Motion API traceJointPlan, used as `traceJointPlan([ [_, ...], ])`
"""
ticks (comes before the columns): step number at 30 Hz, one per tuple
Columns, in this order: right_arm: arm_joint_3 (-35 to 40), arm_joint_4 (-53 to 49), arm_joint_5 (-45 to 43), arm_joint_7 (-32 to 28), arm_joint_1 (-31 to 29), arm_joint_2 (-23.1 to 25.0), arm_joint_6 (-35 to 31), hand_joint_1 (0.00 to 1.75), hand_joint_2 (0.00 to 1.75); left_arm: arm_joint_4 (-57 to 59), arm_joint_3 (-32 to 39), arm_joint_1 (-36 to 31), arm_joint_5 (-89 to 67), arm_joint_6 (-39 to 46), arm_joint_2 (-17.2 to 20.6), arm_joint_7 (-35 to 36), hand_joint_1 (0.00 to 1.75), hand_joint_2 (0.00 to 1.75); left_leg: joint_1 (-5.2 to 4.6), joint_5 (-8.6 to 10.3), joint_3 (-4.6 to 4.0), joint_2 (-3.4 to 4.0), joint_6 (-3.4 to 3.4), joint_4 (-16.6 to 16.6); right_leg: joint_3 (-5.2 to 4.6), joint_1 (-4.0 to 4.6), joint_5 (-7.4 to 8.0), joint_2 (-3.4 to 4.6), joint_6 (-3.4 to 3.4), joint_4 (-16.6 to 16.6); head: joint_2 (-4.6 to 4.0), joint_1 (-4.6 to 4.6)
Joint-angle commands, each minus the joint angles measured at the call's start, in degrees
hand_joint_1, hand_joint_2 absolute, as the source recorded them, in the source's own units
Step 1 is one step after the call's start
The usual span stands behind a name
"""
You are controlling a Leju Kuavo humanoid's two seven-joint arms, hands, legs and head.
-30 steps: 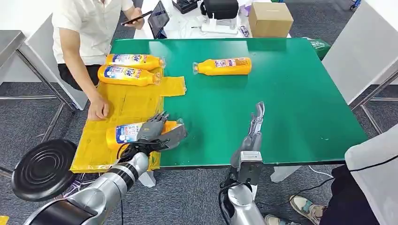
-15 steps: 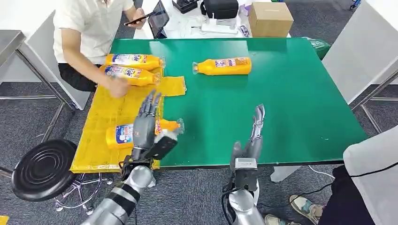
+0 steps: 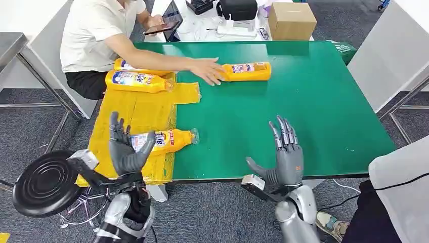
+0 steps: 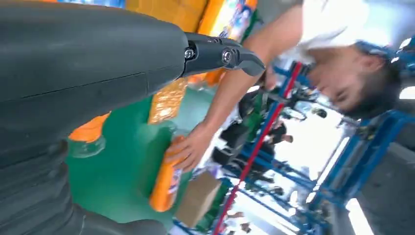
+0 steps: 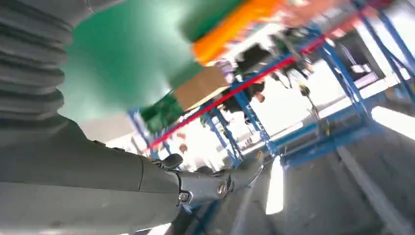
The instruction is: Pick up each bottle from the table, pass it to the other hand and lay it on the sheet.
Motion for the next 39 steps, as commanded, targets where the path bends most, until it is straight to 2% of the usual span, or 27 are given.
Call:
traceJointPlan([
  [1, -12.90, 11.52, 10.34, 4.69, -6.40, -4.46, 0.00, 0.00, 1.75, -7.03, 2.41, 3.46, -3.18, 1.73, 2.72, -2.15, 0.00, 1.75, 0.04, -0.04, 0.20, 0.11, -0.08, -0.06, 0.20, 0.06, -0.01, 0.04, -0.12, -0.09, 0.00, 0.00],
  [6, -12.90, 11.52, 10.34, 4.69, -6.40, -4.46, 0.00, 0.00, 1.75, -7.03, 2.41, 3.46, -3.18, 1.73, 2.72, -2.15, 0.00, 1.75, 0.05, -0.02, 0.16, 0.14, -0.09, -0.06, 0.16, 0.06, 0.02, 0.08, -0.13, -0.08, 0.00, 0.00],
  [7, -12.65, 12.40, 11.90, 6.59, -7.10, -4.67, 0.00, 0.00, 1.75, -6.71, 2.03, 3.13, -4.39, 2.54, 2.52, -2.66, 0.00, 1.75, 0.08, -0.04, 0.23, 0.19, -0.13, -0.06, 0.22, 0.10, 0.02, 0.10, -0.19, -0.09, 0.00, 0.02],
  [8, -10.26, 14.95, 14.64, 10.88, -8.74, -6.90, 0.00, 0.00, 1.75, -6.15, 1.03, 2.59, -6.94, 4.49, 2.50, -3.29, 0.00, 1.75, 0.05, -0.01, 0.15, 0.10, -0.10, -0.06, 0.15, 0.06, 0.01, 0.04, -0.14, -0.07, 0.00, 0.00],
  [11, -7.48, 19.92, 16.86, 15.77, -11.78, -10.26, 0.00, 0.00, 1.75, -2.65, -1.25, 1.63, -12.58, 10.93, 2.59, -1.50, 0.00, 1.75, 0.04, -0.01, 0.15, 0.17, -0.08, -0.05, 0.13, 0.05, 0.04, 0.11, -0.12, -0.07, 0.00, 0.02],
  [18, -0.68, 28.61, 20.08, 20.29, -18.45, -10.90, 0.00, 0.00, 1.75, 1.46, -1.53, 1.13, -16.64, 15.23, 2.30, -4.40, 0.00, 1.75, 0.03, -0.02, 0.23, 0.27, -0.06, -0.08, 0.20, 0.04, 0.06, 0.20, -0.10, -0.11, 0.00, 0.00],
  [21, 4.47, 34.09, 19.76, 23.97, -22.14, -10.96, 0.00, 0.00, 1.75, 1.25, -3.17, 1.23, -18.42, 15.20, 2.87, -2.42, 0.00, 1.75, 0.01, -0.02, 0.18, 0.29, -0.09, -0.03, 0.13, 0.03, 0.05, 0.20, -0.13, -0.03, 0.00, 0.00],
  [24, 6.29, 43.49, 18.35, 25.32, -26.65, -10.57, 0.00, 0.00, 1.75, 3.04, -3.54, 0.91, -19.31, 15.14, 2.17, -2.96, 0.00, 1.75, 0.04, -0.01, 0.24, 0.32, -0.10, -0.05, 0.16, 0.06, 0.07, 0.22, -0.14, -0.08, 0.00, 0.00],
  [28, 6.29, 43.49, 18.35, 25.32, -26.65, -10.57, 0.00, 0.00, 1.75, 3.04, -3.54, 0.91, -19.31, 15.14, 2.17, -2.96, 0.00, 1.75, 0.03, 0.01, 0.16, 0.18, -0.05, -0.03, 0.12, 0.04, 0.04, 0.10, -0.08, -0.04, 0.00, 0.00],
  [31, 6.67, 47.58, 15.89, 24.83, -28.85, -9.94, 3.09, 0.00, 1.75, 3.82, -3.99, 0.21, -19.85, 14.61, 2.12, -2.87, 0.00, 1.75, 0.02, 0.01, 0.15, 0.12, -0.04, -0.03, 0.12, 0.03, 0.02, 0.06, -0.06, -0.04, 0.00, 0.00],
  [36, 6.72, 50.17, 12.88, 23.45, -30.64, -6.79, 6.10, 0.00, 1.75, 6.06, -5.37, -1.74, -19.93, 13.82, 1.34, -2.83, 0.00, 1.75, 0.02, -0.01, 0.18, 0.19, -0.08, -0.01, 0.14, 0.04, 0.03, 0.11, -0.12, -0.02, 0.00, 0.00],
  [39, 8.29, 50.86, 13.70, 24.95, -30.61, -6.17, 7.19, 0.00, 1.75, 6.62, -5.92, -2.19, -19.79, 13.55, 1.13, -2.65, 0.00, 1.75, 0.04, -0.01, 0.19, 0.20, -0.10, -0.01, 0.14, 0.06, 0.03, 0.12, -0.15, -0.01, 0.00, 0.00],
])
